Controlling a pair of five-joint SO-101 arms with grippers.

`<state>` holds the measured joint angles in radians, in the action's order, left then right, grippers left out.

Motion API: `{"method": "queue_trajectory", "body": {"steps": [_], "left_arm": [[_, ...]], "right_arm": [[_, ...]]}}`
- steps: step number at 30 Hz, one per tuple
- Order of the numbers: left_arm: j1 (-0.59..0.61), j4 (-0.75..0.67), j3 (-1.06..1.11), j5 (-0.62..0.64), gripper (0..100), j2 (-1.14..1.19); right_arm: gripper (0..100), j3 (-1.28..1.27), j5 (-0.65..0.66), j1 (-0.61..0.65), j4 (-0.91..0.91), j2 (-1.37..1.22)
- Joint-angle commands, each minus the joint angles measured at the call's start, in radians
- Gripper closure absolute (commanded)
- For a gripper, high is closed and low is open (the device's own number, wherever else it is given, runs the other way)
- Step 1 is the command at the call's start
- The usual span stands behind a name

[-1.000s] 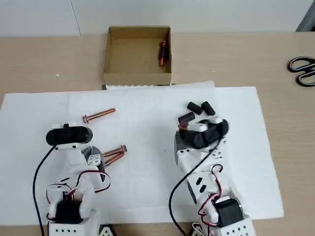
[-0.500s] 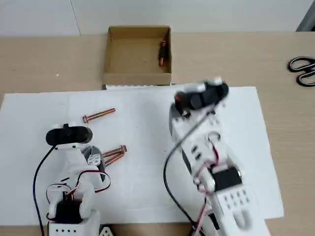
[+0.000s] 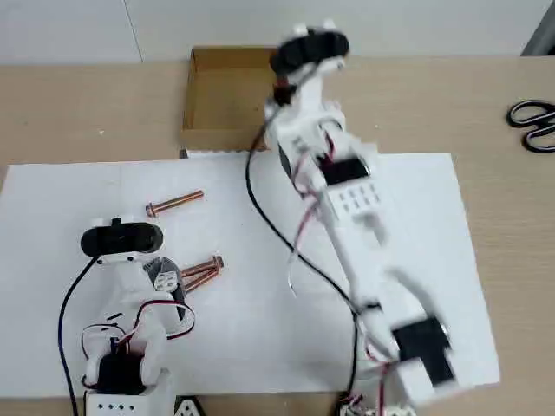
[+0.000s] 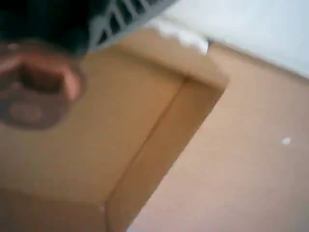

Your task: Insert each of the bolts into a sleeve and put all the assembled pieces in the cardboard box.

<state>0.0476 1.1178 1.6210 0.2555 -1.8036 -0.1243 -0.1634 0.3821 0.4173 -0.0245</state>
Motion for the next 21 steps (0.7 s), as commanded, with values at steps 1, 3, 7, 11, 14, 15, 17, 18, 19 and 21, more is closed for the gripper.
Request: {"method": "queue_trajectory", "body": {"steps": [1, 3, 7, 11, 14, 15, 17, 18, 19, 21], "left_arm": [[0.006, -0.025, -0.005, -0.002, 99, -0.008], [0.006, -0.023, -0.005, -0.002, 99, -0.008], [0.008, -0.023, -0.005, -0.002, 99, -0.008], [0.008, -0.023, -0.005, 0.009, 99, -0.006], [0.008, -0.023, -0.005, 0.009, 99, -0.006], [0.008, -0.023, -0.007, 0.008, 99, -0.006], [0.008, -0.023, -0.007, 0.008, 99, -0.006], [0.008, -0.023, -0.007, 0.008, 99, -0.006], [0.008, -0.023, -0.007, 0.008, 99, -0.006], [0.008, -0.023, -0.007, 0.008, 99, -0.006]], "right_arm": [[99.5, 0.318, -0.002, -0.012, -0.025, -0.182], [99.5, 0.437, 0.0, -0.012, -0.025, -0.297], [99.5, 0.643, 0.0, -0.012, -0.025, -0.516], [99.5, 0.796, 0.002, -0.016, -0.025, -0.693], [99.4, 0.885, 0.072, -0.016, -0.025, -0.802], [99.4, 0.901, 0.104, -0.016, -0.025, -0.826], [99.4, 0.924, 0.144, -0.015, -0.025, -0.862], [99.3, 0.927, 0.152, -0.015, -0.025, -0.865], [99.0, 0.927, 0.153, -0.016, -0.025, -0.865], [94.8, 0.927, 0.155, -0.016, -0.024, -0.866]]}}
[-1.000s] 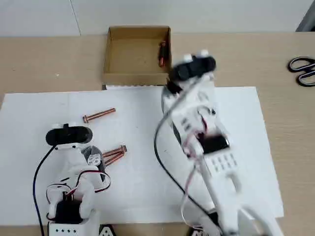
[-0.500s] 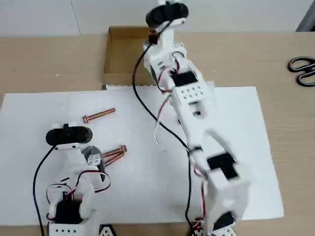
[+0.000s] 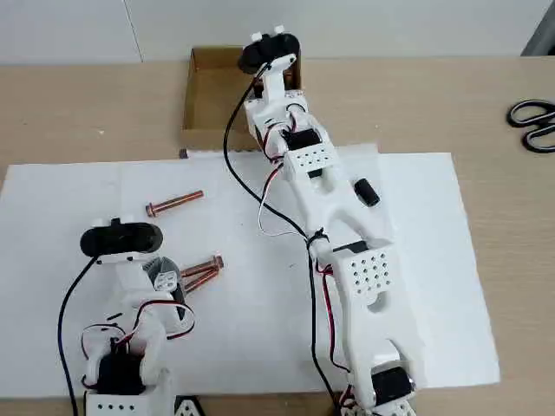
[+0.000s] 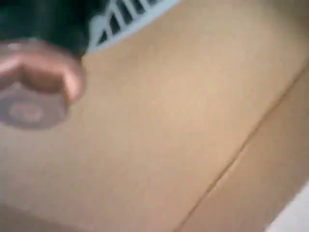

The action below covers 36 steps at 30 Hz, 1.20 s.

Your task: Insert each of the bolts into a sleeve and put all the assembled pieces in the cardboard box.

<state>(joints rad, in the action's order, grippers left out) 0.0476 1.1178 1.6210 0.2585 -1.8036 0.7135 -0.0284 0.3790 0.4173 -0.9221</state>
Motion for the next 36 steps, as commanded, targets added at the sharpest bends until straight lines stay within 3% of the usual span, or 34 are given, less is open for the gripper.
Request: {"method": "queue_trajectory", "body": {"steps": [1, 5, 8, 16, 26, 36], "left_arm": [[0.008, -0.023, -0.007, 0.005, 99, -0.006], [0.008, -0.023, -0.007, 0.005, 99, -0.006], [0.008, -0.023, -0.007, 0.008, 99, -0.006], [0.008, -0.023, -0.007, 0.009, 99, -0.006], [0.009, -0.023, -0.007, 0.009, 99, -0.006], [0.049, -0.021, -0.007, 0.038, 99, -0.006]], "right_arm": [[91.1, 0.089, 0.02, -0.013, -0.024, 0.031], [73.4, 0.094, 0.021, -0.01, 0.028, 0.033], [67.5, 0.094, 0.021, -0.008, 0.087, 0.035], [71.9, 0.094, 0.014, -0.039, 0.257, 0.18], [90.7, 0.094, 0.021, -0.047, 0.694, 0.389], [91.5, 0.094, 0.021, -0.048, 1.086, 0.397]]}}
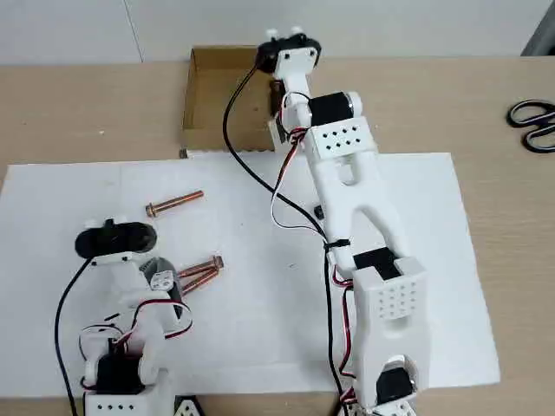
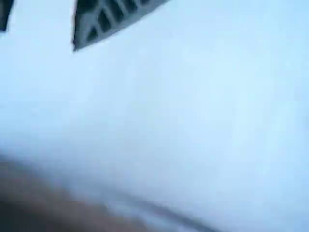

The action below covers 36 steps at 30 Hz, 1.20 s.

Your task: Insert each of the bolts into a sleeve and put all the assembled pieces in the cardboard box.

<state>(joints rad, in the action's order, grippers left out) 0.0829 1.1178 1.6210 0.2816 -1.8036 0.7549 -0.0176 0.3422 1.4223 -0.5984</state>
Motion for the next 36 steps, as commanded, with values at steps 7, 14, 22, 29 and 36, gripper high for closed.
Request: {"method": "queue_trajectory", "body": {"steps": [7, 14, 22, 29, 36], "left_arm": [[0.015, -0.02, -0.007, 0.018, 99, -0.006], [0.015, -0.02, -0.007, 0.018, 99, -0.006], [0.015, -0.02, -0.007, 0.018, 99, -0.006], [0.015, -0.02, -0.007, 0.018, 99, -0.006], [0.015, -0.02, -0.007, 0.018, 99, -0.006]], "right_arm": [[91.5, 0.052, 0.166, -0.045, 0.177, 0.067], [91.2, 0.052, 0.273, -0.127, 0.226, 0.07], [91.2, 0.046, 0.459, -0.17, 0.24, 0.065], [88.9, 0.046, 0.568, -0.18, 0.24, 0.064], [82.1, -0.003, 0.643, -0.193, 0.24, 0.004]]}}
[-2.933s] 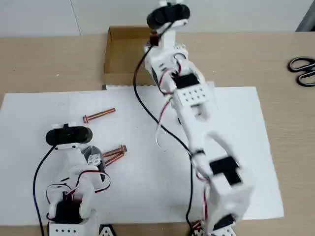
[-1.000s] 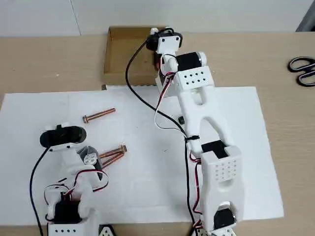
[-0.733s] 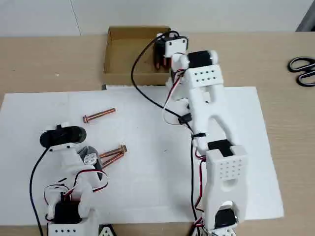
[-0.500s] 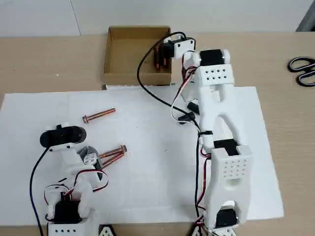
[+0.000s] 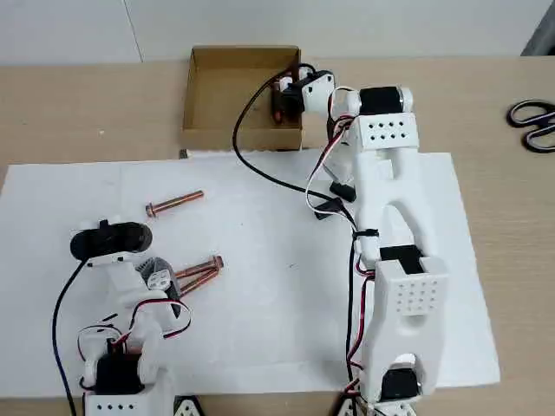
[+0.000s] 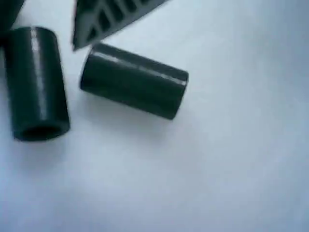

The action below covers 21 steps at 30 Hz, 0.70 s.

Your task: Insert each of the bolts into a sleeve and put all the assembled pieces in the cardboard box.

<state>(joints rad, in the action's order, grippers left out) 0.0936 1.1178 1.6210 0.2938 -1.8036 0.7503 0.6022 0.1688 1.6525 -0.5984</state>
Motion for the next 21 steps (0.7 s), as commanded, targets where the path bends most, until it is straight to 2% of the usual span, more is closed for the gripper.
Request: {"method": "queue_trajectory", "body": {"steps": [1, 21], "left_arm": [[0.005, -0.02, -0.007, 0.006, 99, -0.006], [0.005, -0.02, -0.007, 0.008, 99, -0.006]], "right_arm": [[82.6, 0.002, 0.029, -0.022, 0.008, -0.007], [85.0, -0.003, 0.061, -0.024, -0.002, -0.147]]}}
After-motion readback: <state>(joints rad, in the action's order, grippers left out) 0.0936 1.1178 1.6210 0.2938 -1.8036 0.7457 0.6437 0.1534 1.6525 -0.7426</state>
